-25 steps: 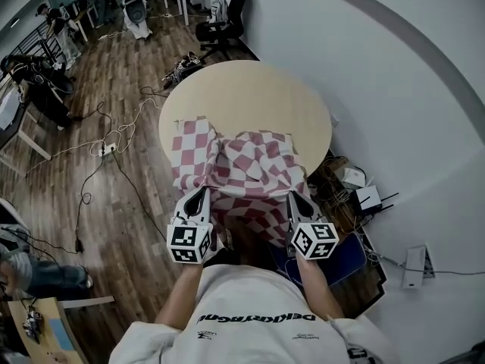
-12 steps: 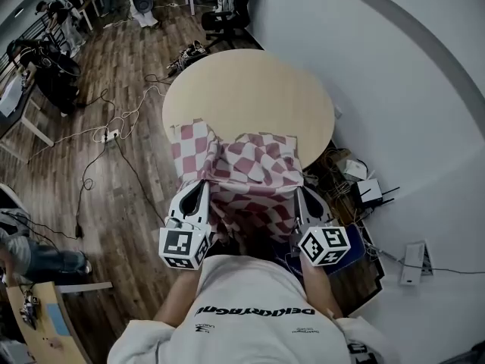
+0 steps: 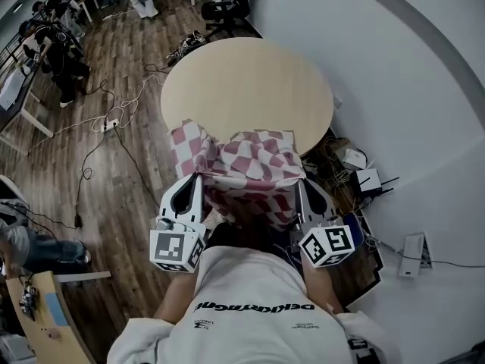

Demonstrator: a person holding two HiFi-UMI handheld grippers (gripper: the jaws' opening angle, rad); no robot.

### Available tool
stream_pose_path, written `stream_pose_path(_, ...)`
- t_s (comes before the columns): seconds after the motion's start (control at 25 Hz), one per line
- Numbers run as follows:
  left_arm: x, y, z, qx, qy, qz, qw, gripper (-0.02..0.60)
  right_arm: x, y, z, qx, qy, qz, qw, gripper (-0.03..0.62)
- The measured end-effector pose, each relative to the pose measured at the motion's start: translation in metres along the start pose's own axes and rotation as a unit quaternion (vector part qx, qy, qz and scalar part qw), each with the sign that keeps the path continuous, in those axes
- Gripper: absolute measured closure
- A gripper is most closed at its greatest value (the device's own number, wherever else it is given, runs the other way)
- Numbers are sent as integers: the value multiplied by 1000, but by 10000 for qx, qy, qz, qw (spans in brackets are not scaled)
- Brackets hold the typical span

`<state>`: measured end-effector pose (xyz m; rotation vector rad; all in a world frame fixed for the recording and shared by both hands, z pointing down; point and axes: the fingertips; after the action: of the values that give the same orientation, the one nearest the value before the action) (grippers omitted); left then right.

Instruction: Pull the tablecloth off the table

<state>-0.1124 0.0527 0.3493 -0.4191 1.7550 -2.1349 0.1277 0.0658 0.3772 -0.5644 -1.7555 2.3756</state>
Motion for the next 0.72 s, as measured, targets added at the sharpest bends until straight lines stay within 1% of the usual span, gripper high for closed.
stream_pose_path(0.28, -11, 8, -22, -114, 86, 48, 9999, 568, 9, 7, -21, -140, 102, 19, 9998, 560)
stream_pose_path(0.44, -18, 18, -32, -266, 162, 86, 9995, 568, 10, 17, -33, -308, 142, 0, 9994, 560)
stream_pose_path(0.56, -18, 27, -39, -372, 180, 102, 9991, 568, 18, 28, -40, -418, 191, -115, 9989, 560)
stream_pose_path(0.72, -20, 31, -43, -408, 196, 100, 9989, 568, 21, 33, -44, -483, 242, -94, 9985, 560)
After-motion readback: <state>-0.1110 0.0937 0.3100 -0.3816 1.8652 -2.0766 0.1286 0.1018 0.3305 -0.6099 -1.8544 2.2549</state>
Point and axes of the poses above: the fingertips, and each gripper's own axes: z forward along the fingers, x to its left, y out of its top, and after that the axes turned 12 degrees about x, right-handed
